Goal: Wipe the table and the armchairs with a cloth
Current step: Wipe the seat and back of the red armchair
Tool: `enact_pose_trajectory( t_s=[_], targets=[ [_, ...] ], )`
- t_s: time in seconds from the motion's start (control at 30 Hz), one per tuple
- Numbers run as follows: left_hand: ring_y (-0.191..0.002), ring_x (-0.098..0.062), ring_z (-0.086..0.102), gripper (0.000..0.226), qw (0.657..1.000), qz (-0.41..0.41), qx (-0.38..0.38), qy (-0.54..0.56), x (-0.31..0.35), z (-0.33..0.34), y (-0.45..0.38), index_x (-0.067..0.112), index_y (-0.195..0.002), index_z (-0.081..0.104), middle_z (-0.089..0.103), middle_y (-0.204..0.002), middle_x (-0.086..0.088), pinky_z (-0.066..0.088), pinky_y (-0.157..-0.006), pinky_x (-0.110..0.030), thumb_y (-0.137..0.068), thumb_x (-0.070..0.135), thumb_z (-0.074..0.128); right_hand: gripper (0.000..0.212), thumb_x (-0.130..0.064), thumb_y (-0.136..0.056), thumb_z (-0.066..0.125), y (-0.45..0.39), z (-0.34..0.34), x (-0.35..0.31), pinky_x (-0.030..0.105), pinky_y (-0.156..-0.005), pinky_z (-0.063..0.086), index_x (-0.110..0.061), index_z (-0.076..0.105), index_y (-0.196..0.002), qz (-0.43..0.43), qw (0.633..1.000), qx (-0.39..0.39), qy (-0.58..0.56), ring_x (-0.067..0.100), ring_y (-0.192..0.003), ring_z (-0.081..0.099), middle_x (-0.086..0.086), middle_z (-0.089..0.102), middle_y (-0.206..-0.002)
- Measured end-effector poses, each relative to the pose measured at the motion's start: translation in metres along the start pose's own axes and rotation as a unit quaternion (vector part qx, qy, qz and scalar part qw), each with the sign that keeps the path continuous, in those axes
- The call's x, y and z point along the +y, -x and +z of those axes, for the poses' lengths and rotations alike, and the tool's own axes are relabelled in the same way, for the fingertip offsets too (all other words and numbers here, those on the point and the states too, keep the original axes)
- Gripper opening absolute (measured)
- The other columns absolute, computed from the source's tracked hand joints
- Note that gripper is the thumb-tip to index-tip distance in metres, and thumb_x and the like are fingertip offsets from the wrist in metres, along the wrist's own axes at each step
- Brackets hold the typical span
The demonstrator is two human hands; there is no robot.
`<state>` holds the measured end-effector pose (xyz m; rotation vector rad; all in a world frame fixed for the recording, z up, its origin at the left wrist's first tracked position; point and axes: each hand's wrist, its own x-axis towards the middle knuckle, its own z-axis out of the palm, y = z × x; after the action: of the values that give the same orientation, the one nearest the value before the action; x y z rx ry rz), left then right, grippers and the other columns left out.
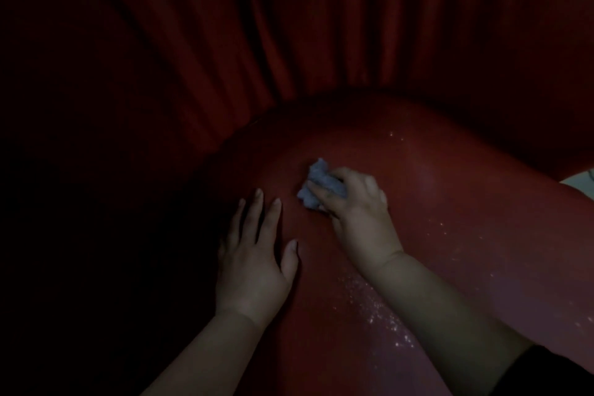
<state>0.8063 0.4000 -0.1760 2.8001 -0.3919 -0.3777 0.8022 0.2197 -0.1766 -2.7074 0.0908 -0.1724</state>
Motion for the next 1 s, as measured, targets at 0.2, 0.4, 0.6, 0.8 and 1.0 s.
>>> enact_pose_trajectory(
  t_s=[0.2,0.4,0.6,0.8,1.0],
  targets=[
    [-0.145,-0.017,0.001,0.065,1.000,-0.013,-0.018,-0.001,0.008,-0.004,-0.001,0.032,-0.148,0.022,0.007,-0.159,0.008,0.015,-0.114,-0.048,-0.088,0.052,0.035,0.036,-0.008,-0.087,0.062,-0.008,-0.013,0.020,0.048,-0.081,0.047,-0.027,0.066,-0.118,0.095,0.992,0.076,-0.046,0.028,-0.096,0.046,0.005,0.056,-0.118],
    [-0.143,-0.015,0.004,0.057,1.000,-0.008,-0.006,0.007,0.021,-0.015,-0.017,0.030,-0.143,0.036,0.010,-0.158,0.008,0.013,-0.114,-0.046,-0.088,0.042,0.044,0.044,-0.025,-0.081,0.070,-0.008,-0.008,0.003,0.042,-0.082,0.044,-0.029,0.060,-0.124,-0.017,0.999,-0.012,0.030,0.028,-0.108,0.047,0.004,0.052,-0.129],
    [-0.143,-0.015,0.009,0.061,1.000,-0.006,-0.023,0.002,0.028,-0.016,-0.017,0.028,-0.146,0.031,0.014,-0.157,0.009,0.013,-0.114,-0.042,-0.088,0.048,0.039,0.035,-0.013,-0.086,0.064,-0.008,-0.036,0.057,0.034,-0.081,0.043,-0.028,0.066,-0.118,0.143,0.986,0.083,-0.003,0.025,-0.096,0.047,0.001,0.056,-0.115],
    [-0.142,-0.012,0.005,0.065,0.999,-0.015,-0.039,0.005,0.032,-0.016,-0.017,0.032,-0.148,0.024,0.009,-0.157,0.015,0.011,-0.115,-0.040,-0.088,0.050,0.040,0.039,-0.012,-0.088,0.061,-0.047,-0.055,0.076,0.035,-0.104,0.036,-0.018,0.059,-0.126,0.212,0.957,0.160,-0.116,0.028,-0.118,0.045,0.005,0.049,-0.128],
    [-0.142,-0.010,0.006,0.067,0.999,-0.013,-0.038,-0.006,0.029,-0.016,-0.018,0.033,-0.147,0.023,0.009,-0.156,0.017,0.011,-0.114,-0.035,-0.086,0.052,0.041,0.042,-0.016,-0.089,0.061,-0.058,-0.050,0.097,0.022,-0.105,0.024,-0.015,0.054,-0.131,0.186,0.980,0.041,-0.050,0.029,-0.122,0.044,0.004,0.052,-0.135]
  ],
)
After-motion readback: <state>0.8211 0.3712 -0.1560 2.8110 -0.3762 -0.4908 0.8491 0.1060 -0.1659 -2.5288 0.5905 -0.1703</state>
